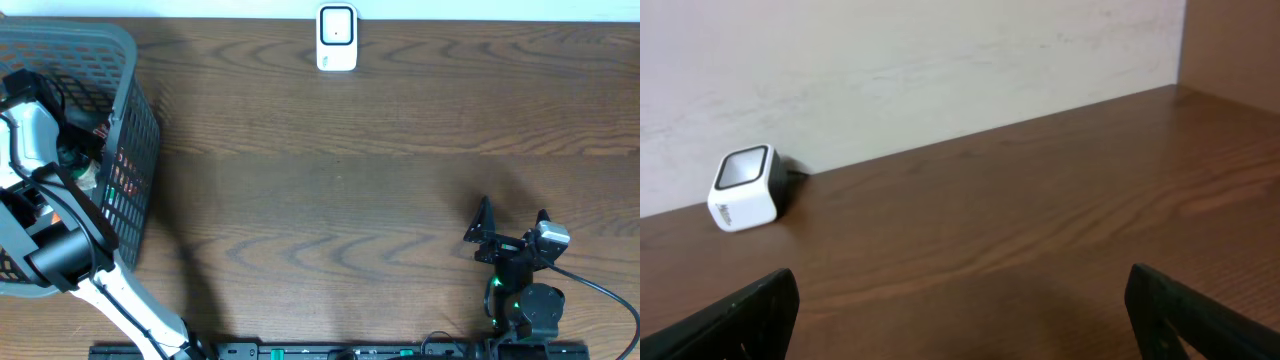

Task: Scan the item barcode
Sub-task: 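Grasp the green-capped jar with the left gripper and lift it out, then carry the jar toward the scanner and hold it before the scanner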

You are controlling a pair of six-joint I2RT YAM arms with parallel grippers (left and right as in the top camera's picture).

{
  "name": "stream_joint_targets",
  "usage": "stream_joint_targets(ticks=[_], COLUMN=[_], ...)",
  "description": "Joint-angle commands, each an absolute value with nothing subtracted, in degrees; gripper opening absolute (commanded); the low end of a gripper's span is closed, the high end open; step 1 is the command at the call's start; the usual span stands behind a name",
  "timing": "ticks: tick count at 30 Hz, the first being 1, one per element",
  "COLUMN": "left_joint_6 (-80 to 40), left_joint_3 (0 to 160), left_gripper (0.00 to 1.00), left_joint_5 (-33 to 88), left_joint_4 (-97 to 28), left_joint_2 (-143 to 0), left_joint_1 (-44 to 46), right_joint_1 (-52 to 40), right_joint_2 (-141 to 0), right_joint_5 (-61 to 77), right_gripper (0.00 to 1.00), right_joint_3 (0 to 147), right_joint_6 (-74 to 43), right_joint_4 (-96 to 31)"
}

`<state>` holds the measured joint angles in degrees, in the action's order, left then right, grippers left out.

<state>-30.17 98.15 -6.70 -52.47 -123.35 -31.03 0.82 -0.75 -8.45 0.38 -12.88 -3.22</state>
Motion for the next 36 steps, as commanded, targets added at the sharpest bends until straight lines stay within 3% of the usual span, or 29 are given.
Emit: stream_joint_targets(ticks=[1,11,19,25,30,36], left_joint_6=[-30.7,-28.8,-28.8,-28.9,-29.9,-29.7], left_joint_3=[97.7,101.4,101.4,101.4,101.4,100.9], left_gripper=[0.69,0.68,0.68,0.68,0.68,0.68], left_joint_5=[-7.1,-7.1,-4.0,6.8,17.0,17.1], left_joint_4=[-52.6,-55.4,-56.7,-55.5,-54.9,-54.9], left_joint_2=[-124.6,-114.9,-95.0,-77.6,-70.2,-72.2], left_joint_1=[-31.2,-31.2,-31.2,-30.4,-22.5,-1.9], right_joint_1=[0.3,0.3,0.3,0.3,0.3,0.3], right_joint_2=[-0.8,-0.8,-0.8,-0.8,-0.8,-0.8], right_joint_5=[-8.7,-8.7,-8.7,-8.7,-8.7,-8.7], right_gripper=[0.99,0.99,0.99,0.99,0.99,0.99], right_joint_3=[0.3,0.3,0.3,0.3,0.3,0.3], right_joint_6=[-12.1,-12.1,-12.1,-12.1,-12.1,-12.1], right_joint_4=[-3.4,-3.4,-3.4,-3.4,-3.4,-3.4])
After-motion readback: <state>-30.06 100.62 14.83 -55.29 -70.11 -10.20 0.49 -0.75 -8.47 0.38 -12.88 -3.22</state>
